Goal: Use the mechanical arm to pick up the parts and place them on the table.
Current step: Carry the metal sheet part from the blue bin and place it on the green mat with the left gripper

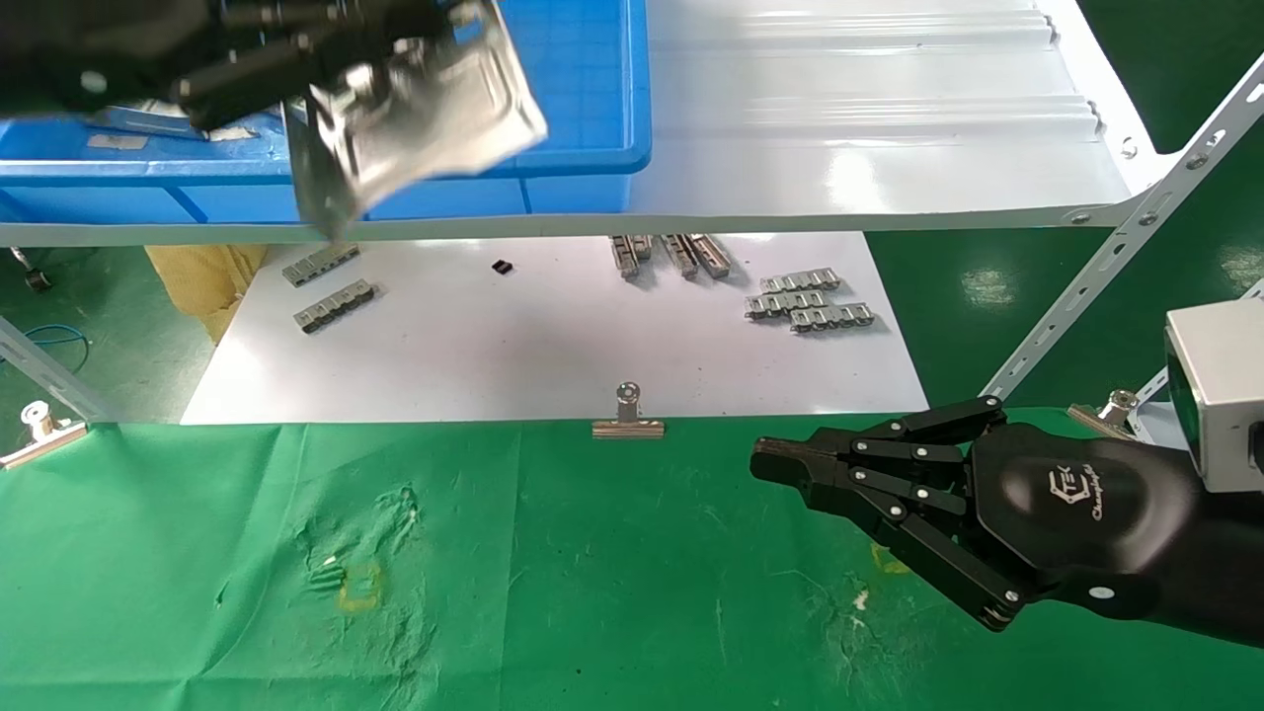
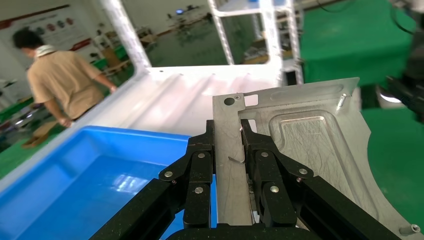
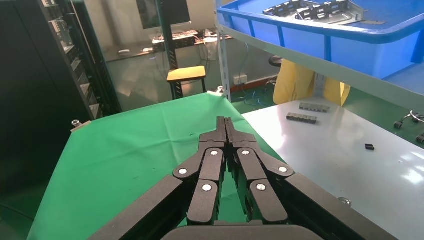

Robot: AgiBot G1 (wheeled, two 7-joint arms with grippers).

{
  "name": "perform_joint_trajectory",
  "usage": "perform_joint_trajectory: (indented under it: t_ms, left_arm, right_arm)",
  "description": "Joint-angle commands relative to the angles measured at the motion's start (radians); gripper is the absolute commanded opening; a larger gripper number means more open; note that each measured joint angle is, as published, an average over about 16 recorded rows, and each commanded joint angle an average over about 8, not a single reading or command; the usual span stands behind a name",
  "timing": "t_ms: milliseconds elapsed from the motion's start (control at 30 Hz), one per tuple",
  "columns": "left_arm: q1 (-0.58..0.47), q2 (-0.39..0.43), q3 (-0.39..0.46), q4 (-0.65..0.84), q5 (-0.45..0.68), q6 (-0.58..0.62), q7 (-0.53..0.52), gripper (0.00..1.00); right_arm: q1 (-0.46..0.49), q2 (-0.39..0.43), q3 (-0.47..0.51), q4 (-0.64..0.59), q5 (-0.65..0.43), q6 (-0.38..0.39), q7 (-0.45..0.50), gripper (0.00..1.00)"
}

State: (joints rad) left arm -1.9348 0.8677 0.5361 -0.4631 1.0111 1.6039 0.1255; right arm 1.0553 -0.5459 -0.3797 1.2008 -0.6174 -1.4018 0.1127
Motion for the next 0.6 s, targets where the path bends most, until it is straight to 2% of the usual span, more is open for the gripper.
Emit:
perform_joint_trajectory:
  t_ms: [33, 367, 600]
  left_arm:
    - [0.042, -0.032, 0.02, -0.08, -0.041, 0.0, -0.014, 0.0]
    - [0.184, -0.178, 0.146, -0.323, -0.182, -0.007, 0.037, 0.0]
    - [0.245, -0.255, 0.283, -0.42, -0.132, -0.01, 0.159, 0.0]
  right_arm:
    - [0.0, 0.0, 0.0, 0.0, 0.0, 0.0, 0.0, 0.0]
    - [0.0, 0.0, 0.0, 0.0, 0.0, 0.0, 0.0, 0.0]
    - [0.0, 0.0, 0.0, 0.0, 0.0, 0.0, 0.0, 0.0]
